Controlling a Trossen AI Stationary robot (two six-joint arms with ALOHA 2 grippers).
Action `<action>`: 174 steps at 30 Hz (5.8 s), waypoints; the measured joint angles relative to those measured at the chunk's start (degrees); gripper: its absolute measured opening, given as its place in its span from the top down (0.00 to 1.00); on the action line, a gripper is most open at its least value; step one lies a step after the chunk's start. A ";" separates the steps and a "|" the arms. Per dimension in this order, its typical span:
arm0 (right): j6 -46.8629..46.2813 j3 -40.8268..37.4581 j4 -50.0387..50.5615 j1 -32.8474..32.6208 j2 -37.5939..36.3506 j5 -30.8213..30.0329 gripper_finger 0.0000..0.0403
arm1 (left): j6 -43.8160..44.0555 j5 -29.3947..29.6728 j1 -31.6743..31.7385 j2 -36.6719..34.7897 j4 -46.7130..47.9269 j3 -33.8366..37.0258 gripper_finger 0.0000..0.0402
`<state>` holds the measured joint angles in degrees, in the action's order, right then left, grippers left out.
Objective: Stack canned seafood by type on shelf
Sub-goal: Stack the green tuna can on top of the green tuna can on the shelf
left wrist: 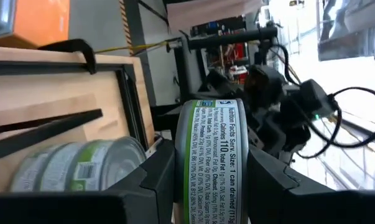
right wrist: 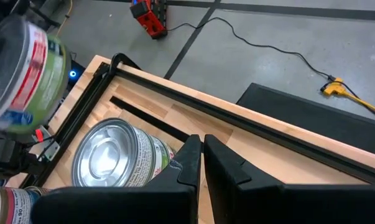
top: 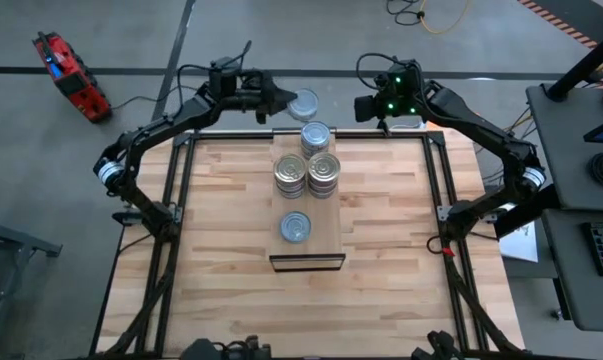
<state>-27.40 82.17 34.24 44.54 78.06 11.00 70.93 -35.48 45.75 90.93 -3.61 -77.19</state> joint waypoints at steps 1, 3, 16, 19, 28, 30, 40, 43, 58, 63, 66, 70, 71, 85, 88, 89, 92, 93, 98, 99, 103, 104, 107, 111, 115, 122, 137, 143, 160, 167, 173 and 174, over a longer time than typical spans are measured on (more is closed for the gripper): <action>0.00 0.00 -0.02 0.00 0.00 0.00 0.97 | 0.29 0.00 -0.10 0.00 0.10 0.00 0.70; 0.05 0.00 -0.01 0.00 -0.03 0.00 0.97 | 0.75 -0.21 -0.42 -0.05 -0.05 -0.02 0.70; 0.62 0.00 0.00 0.00 -0.07 -0.02 0.97 | -2.84 -1.01 -0.68 -0.11 5.16 0.64 0.70; 0.65 0.00 -0.02 0.00 -0.07 -0.02 0.97 | -2.90 -1.01 -1.00 -0.11 6.06 1.23 0.70; 0.63 0.00 -0.02 0.00 -0.07 -0.04 0.97 | -2.90 0.16 -1.61 -0.09 7.19 2.01 0.70; 0.63 0.00 -0.02 0.00 -0.07 -0.04 0.97 | -2.92 0.89 -1.82 -0.09 7.42 2.01 0.70; 0.61 0.00 -0.04 0.00 -0.07 -0.07 0.97 | -3.20 1.12 -3.25 -0.09 7.58 2.03 0.70; 0.61 0.00 -0.04 0.00 -0.07 -0.07 0.97 | -3.88 1.53 -3.27 -0.09 7.61 2.05 0.70; 0.90 0.00 -0.09 0.00 -0.07 -0.09 0.97 | -5.21 3.69 -4.22 0.09 8.27 2.14 0.69; 1.01 0.00 -0.11 0.00 -0.07 -0.11 0.97 | -5.33 3.74 -4.59 0.69 8.22 2.14 0.56; 1.01 0.00 -0.11 0.00 -0.07 -0.11 0.97 | -4.44 3.74 -4.85 1.22 8.24 2.14 0.51; 1.02 0.00 -0.12 0.00 -0.07 -0.12 0.97 | -3.97 3.67 -4.95 1.55 8.36 2.14 0.50; 1.01 0.00 -0.11 0.00 -0.07 -0.13 0.97 | -3.95 3.65 -4.95 1.55 8.32 2.14 0.50; 1.03 0.00 -0.13 0.00 -0.07 -0.52 0.97 | -4.70 0.85 -5.10 1.39 8.25 0.82 0.46; 1.20 0.00 -0.13 0.00 -0.07 -0.54 0.97 | -4.67 1.10 -5.08 1.42 8.30 -0.06 0.46; 1.28 0.00 -0.13 0.00 -0.07 -0.55 0.97 | -4.61 1.17 -5.08 1.42 8.40 -0.25 0.46; 1.36 0.00 -0.13 0.00 -0.07 -0.56 0.97 | -5.50 1.59 -5.06 1.42 11.21 -0.75 0.46; 1.39 0.00 -0.13 0.00 -0.07 -0.55 0.97 | -6.12 1.59 -5.06 1.44 12.23 -0.79 0.46; 1.44 0.00 -0.13 -0.02 -0.07 -0.55 0.97 | -6.77 0.48 -5.23 1.51 14.30 -0.79 0.46; 1.44 0.00 -0.13 -0.02 -0.07 -0.55 0.97 | -6.79 0.48 -5.37 1.51 14.30 -0.79 0.46; 1.44 0.00 -0.13 0.00 -0.07 -0.55 0.97 | -7.30 0.26 -5.48 1.50 14.20 -0.79 0.46; 1.45 0.00 -0.13 -0.01 -0.07 -0.56 0.97 | -7.41 0.26 -5.48 1.49 14.21 -0.79 0.46; 1.46 0.00 -0.13 -0.02 -0.07 -0.55 0.97 | -8.18 0.31 -5.52 1.49 14.33 -0.79 0.46; 1.45 0.00 -0.12 0.00 -0.07 -0.57 0.97 | -8.77 0.28 -5.54 1.92 14.92 -0.79 0.46; 1.44 0.00 -0.11 -0.02 -0.07 -0.57 0.97 | -8.48 0.33 -6.01 1.98 15.02 -0.96 0.46; 1.46 0.00 -0.21 -0.01 -0.07 -0.64 0.97 | -9.29 1.58 -5.93 2.08 15.00 -3.28 0.46; 3.69 0.02 -13.09 -1.16 1.23 12.85 0.97 | -10.97 1.53 -6.07 3.43 18.36 -4.63 0.46; 4.62 0.04 -18.41 -4.65 4.47 16.05 0.97 | -10.93 1.51 -6.13 3.43 18.22 -4.76 0.46; 5.59 0.04 -17.04 -8.33 8.00 16.20 0.97 | -10.96 1.90 -6.20 3.43 18.17 -6.10 0.46; 5.57 0.04 -15.69 -8.31 7.99 16.16 0.97 | -11.08 1.88 -6.40 3.43 18.53 -6.19 0.46; 6.47 0.04 -13.09 -8.31 8.15 16.20 0.97 | -11.94 1.55 -7.06 3.43 20.56 -6.33 0.46; 6.65 0.04 -12.85 -8.31 8.15 16.17 0.97 | -11.96 1.50 -7.07 3.43 20.67 -6.34 0.46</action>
<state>-20.75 82.21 21.39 36.23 86.21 27.18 58.97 -33.99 38.68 94.37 17.06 -83.53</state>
